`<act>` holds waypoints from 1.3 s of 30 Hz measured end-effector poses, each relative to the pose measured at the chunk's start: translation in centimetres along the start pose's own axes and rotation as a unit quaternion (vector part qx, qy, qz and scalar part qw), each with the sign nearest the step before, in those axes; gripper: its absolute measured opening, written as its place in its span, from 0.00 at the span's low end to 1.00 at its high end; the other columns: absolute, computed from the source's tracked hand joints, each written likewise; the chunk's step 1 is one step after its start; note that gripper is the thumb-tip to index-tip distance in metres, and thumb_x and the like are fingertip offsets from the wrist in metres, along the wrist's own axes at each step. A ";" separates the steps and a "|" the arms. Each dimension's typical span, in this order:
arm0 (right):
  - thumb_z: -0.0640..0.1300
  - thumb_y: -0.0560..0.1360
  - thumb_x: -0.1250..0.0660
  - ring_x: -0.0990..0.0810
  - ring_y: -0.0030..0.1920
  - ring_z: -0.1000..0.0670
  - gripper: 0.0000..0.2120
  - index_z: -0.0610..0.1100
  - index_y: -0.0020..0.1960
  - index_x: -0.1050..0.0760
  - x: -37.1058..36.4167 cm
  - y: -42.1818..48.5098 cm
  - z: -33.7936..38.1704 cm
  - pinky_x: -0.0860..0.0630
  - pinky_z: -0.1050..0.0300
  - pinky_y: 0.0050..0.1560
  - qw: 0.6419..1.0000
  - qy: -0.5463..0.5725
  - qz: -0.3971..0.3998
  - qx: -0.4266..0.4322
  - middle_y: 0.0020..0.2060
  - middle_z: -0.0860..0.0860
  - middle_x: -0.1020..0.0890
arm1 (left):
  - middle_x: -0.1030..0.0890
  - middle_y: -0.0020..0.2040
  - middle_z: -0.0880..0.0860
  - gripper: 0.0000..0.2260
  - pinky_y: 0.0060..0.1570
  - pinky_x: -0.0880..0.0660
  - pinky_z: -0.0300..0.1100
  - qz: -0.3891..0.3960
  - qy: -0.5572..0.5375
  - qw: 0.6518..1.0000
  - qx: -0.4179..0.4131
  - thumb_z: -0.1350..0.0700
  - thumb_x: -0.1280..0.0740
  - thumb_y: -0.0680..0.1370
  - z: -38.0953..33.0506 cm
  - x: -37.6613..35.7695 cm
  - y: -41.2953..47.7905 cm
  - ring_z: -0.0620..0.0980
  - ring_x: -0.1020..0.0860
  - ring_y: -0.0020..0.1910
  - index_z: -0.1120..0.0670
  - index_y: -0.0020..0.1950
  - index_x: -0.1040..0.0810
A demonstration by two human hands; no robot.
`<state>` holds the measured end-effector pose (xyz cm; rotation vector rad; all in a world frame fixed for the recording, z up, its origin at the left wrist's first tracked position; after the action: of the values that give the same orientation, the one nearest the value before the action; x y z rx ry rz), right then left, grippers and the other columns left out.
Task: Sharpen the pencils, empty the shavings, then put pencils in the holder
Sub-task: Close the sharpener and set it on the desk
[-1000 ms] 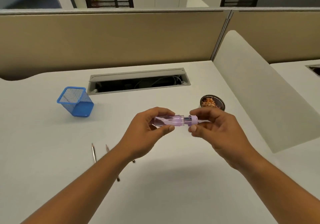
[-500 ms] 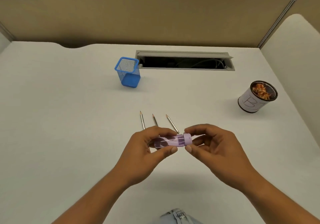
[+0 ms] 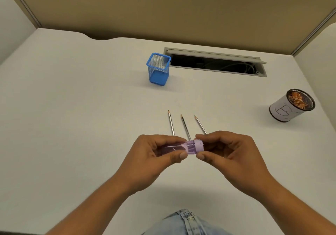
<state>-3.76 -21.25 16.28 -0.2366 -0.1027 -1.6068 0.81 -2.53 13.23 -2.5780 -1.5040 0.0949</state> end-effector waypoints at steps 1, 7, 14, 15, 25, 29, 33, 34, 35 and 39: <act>0.46 0.63 0.22 0.13 0.41 0.52 0.13 0.50 0.48 0.14 -0.1 0.0 -0.1 0.20 0.66 0.42 1.000 0.009 -0.002 -0.008 0.43 0.52 0.11 | 0.13 0.47 0.48 0.12 0.48 0.19 0.39 -0.006 0.024 0.999 -0.019 0.55 0.24 0.71 -0.1 0.2 -0.1 0.46 0.15 0.46 0.49 0.54 0.14; 0.48 0.61 0.21 0.15 0.34 0.51 0.15 0.48 0.47 0.14 -0.4 0.3 -0.2 0.20 0.63 0.38 0.997 0.066 0.008 -0.050 0.37 0.45 0.12 | 0.15 0.48 0.42 0.11 0.47 0.23 0.32 -0.056 0.181 0.968 -0.166 0.54 0.24 0.72 -1.8 0.5 -0.4 0.46 0.17 0.48 0.48 0.54 0.14; 0.45 0.64 0.23 0.15 0.34 0.48 0.11 0.46 0.46 0.13 -0.1 0.6 -0.1 0.20 0.61 0.37 0.995 0.081 0.023 -0.054 0.36 0.43 0.13 | 0.15 0.48 0.44 0.11 0.47 0.23 0.35 -0.077 0.189 0.947 -0.247 0.57 0.24 0.72 -2.3 0.0 -0.5 0.43 0.17 0.46 0.50 0.54 0.14; 0.45 0.64 0.23 0.15 0.34 0.48 0.11 0.46 0.46 0.13 -0.1 0.6 0.1 0.20 0.61 0.37 0.995 0.077 0.023 -0.052 0.36 0.43 0.13 | 0.15 0.47 0.43 0.11 0.46 0.23 0.35 -0.077 0.191 0.947 -0.248 0.57 0.24 0.72 -2.3 -0.1 -0.5 0.43 0.18 0.46 0.50 0.54 0.14; 0.43 0.63 0.22 0.15 0.35 0.46 0.12 0.41 0.46 0.14 0.0 0.2 -2.4 0.20 0.60 0.37 0.990 0.074 0.042 -0.108 0.38 0.40 0.13 | 0.15 0.48 0.45 0.11 0.46 0.22 0.34 -0.075 0.203 0.943 -0.254 0.55 0.25 0.73 0.2 -1.5 -0.7 0.41 0.18 0.46 0.52 0.55 0.15; 0.39 0.67 0.21 0.15 0.38 0.46 0.09 0.45 0.47 0.15 0.4 1.2 -5.0 0.18 0.57 0.42 0.991 0.011 0.059 -0.119 0.39 0.44 0.12 | 0.16 0.49 0.42 0.11 0.46 0.25 0.31 -0.065 0.268 0.937 -0.213 0.53 0.26 0.74 2.3 -2.3 0.7 0.39 0.20 0.46 0.49 0.55 0.16; 0.36 0.68 0.21 0.15 0.38 0.51 0.11 0.49 0.46 0.16 1.1 1.9 -8.0 0.20 0.61 0.41 0.991 -0.008 0.043 -0.129 0.40 0.48 0.12 | 0.17 0.51 0.39 0.13 0.46 0.29 0.28 -0.074 0.326 0.934 -0.124 0.50 0.26 0.74 5.8 -2.0 2.3 0.32 0.25 0.45 0.44 0.58 0.18; 0.37 0.68 0.21 0.17 0.36 0.53 0.12 0.50 0.47 0.16 1.2 1.9 -8.7 0.22 0.65 0.37 0.990 -0.021 0.041 -0.132 0.39 0.48 0.13 | 0.18 0.51 0.39 0.12 0.46 0.28 0.30 -0.073 0.334 0.933 -0.110 0.51 0.26 0.75 6.6 -1.9 2.5 0.33 0.25 0.45 0.44 0.57 0.18; 0.38 0.68 0.21 0.18 0.33 0.55 0.12 0.52 0.47 0.16 1.3 2.0 -9.5 0.25 0.67 0.33 0.989 -0.043 0.040 -0.136 0.37 0.49 0.13 | 0.18 0.50 0.40 0.11 0.46 0.26 0.34 -0.067 0.341 0.933 -0.097 0.51 0.26 0.75 7.3 -1.8 2.8 0.36 0.24 0.46 0.44 0.57 0.18; 0.40 0.66 0.21 0.16 0.35 0.53 0.13 0.54 0.46 0.17 1.3 2.0 -12.5 0.24 0.66 0.34 0.984 -0.112 0.025 -0.133 0.37 0.51 0.13 | 0.23 0.52 0.42 0.16 0.48 0.23 0.39 -0.012 0.405 0.912 -0.064 0.45 0.27 0.74 9.8 -2.5 3.6 0.42 0.24 0.49 0.44 0.61 0.19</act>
<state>-2.96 -25.25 4.19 -0.6228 -0.0541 -1.5373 1.37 -5.44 2.88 -2.2038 -1.2153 -0.9756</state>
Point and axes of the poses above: each hand's wrist, its own y-axis towards the middle knuckle, its own x-axis out of the back of the hand, z = x × y, the point moved 5 cm from there along y, towards the middle knuckle
